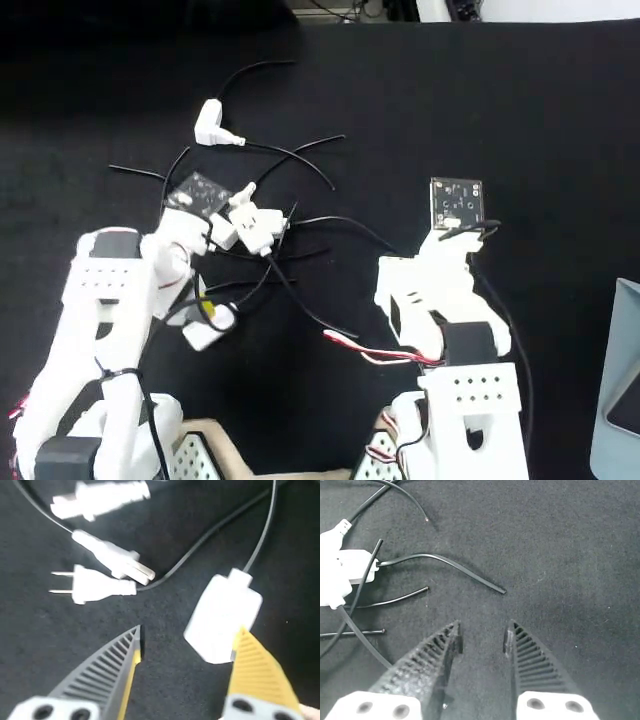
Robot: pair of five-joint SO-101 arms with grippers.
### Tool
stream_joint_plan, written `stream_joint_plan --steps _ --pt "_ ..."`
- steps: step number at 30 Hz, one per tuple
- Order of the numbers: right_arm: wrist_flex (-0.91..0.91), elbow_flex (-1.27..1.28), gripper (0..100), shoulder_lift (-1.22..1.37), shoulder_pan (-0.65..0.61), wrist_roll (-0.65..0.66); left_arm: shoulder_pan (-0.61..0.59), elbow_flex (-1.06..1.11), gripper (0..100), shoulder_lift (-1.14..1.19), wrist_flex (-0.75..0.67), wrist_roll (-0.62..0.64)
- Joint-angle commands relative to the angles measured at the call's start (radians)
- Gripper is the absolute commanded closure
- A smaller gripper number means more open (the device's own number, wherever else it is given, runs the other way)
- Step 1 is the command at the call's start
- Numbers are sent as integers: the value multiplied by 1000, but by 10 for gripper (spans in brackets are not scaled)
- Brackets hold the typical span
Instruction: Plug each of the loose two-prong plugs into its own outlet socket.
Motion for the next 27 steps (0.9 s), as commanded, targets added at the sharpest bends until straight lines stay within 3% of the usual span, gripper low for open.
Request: stream_joint_plan --steps 1,11,17,27 --pt "-15 -8 861 -8 -14 -5 -5 -108 711 -14 44 -12" --pt "-15 -8 861 -8 -14 -5 217 -13 713 -14 103 -9" --pt "-14 -8 861 -8 -14 -5 292 156 715 -5 -89 35" --pt "-12 -7 861 -8 -14 -5 364 300 746 -3 -227 44"
